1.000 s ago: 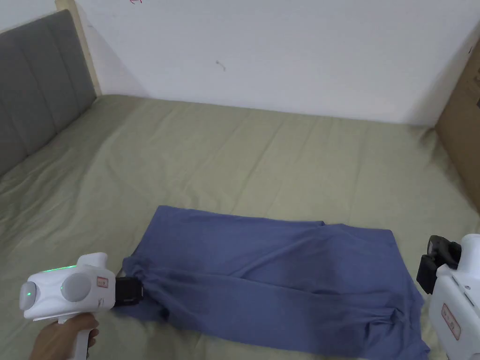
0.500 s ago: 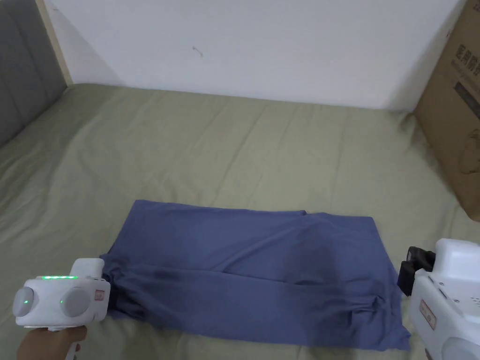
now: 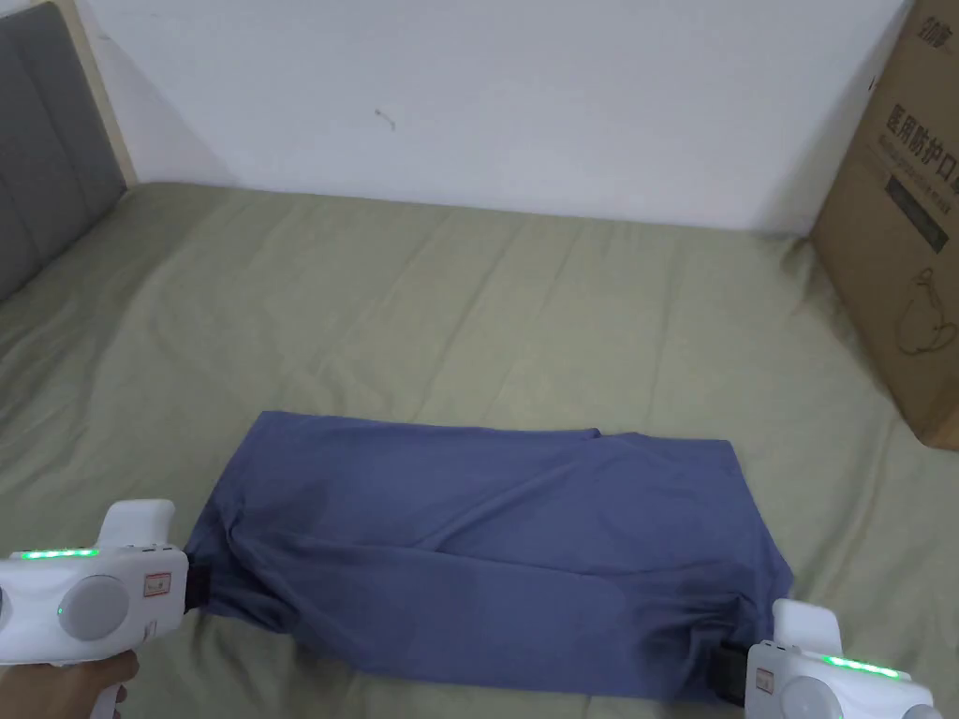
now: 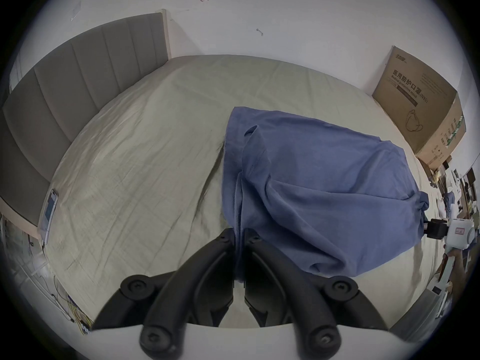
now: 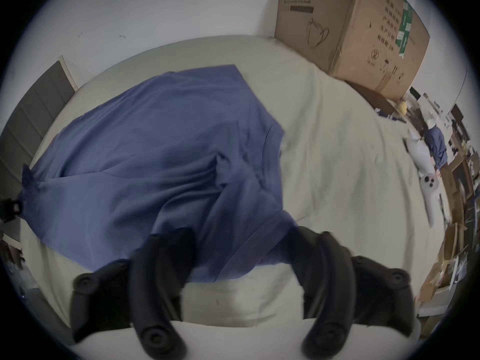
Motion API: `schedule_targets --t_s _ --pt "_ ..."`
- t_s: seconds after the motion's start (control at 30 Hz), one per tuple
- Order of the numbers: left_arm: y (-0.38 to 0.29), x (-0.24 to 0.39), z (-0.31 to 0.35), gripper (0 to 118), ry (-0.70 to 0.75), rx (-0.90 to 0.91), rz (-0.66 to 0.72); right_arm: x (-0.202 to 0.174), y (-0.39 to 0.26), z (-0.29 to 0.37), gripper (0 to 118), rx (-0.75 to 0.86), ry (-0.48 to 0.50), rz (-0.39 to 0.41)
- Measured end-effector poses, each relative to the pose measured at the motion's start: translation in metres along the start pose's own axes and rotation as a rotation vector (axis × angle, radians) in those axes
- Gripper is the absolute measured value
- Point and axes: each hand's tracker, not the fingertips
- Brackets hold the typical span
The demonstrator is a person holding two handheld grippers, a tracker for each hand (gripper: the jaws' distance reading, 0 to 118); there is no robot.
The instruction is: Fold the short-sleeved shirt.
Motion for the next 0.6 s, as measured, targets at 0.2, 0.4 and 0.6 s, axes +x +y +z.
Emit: schedule_targets --t_s 0.2,0.4,0.6 --pt "-0.006 -0.004 0.002 5 -0.004 -0.010 0.031 0.004 -0.003 0.021 12 0.044 0.080 -0.035" --pt "-0.015 -0.013 0.021 5 -0.020 0.001 0.063 0.015 -0.010 0.074 11 0.137 0.114 -0.039" --pt "-0.056 -0.027 0.063 5 -0.013 -0.029 0.040 0.028 -0.050 0.115 12 0.149 0.119 -0.020"
